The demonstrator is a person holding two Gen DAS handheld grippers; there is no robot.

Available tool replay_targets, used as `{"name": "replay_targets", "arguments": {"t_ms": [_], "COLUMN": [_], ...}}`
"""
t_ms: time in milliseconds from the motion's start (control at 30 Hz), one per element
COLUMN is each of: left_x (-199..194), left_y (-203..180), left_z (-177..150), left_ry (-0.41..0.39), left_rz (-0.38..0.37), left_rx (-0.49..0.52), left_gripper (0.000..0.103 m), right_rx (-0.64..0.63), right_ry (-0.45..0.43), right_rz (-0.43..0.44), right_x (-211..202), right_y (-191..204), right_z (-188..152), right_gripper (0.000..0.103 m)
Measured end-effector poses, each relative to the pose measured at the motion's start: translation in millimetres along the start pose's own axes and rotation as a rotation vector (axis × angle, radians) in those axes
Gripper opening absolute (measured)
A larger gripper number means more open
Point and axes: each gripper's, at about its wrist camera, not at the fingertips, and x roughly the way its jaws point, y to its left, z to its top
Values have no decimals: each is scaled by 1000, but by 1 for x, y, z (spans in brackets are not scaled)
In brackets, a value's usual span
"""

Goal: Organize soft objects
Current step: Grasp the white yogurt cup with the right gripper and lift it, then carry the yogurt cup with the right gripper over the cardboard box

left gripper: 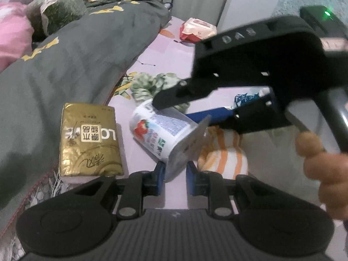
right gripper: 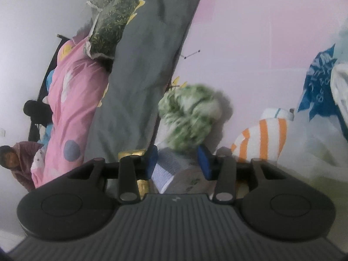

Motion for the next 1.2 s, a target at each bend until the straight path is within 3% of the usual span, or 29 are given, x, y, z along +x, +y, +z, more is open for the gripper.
{"name": "replay_targets", "arguments": {"t_ms": [400,733,1200], "left_x": [-26,-31,-25], "left_y": [26,33,34], "left_z": [12,31,47], "left_ry": [19,-44,-26], "left_rz": [-118,-119,-80], "left_rx": [-177,-189,-131], "left_gripper": [24,27,30], "right_rx": [71,165,159], "right_ry": [3,-11,-19], "right_rz": [49,105,31], "right_x": [-27,-32,-25], "right_y": [-3,-13,-4], "right_z": [-17,-18,-8], "right_gripper": [48,50,37]}}
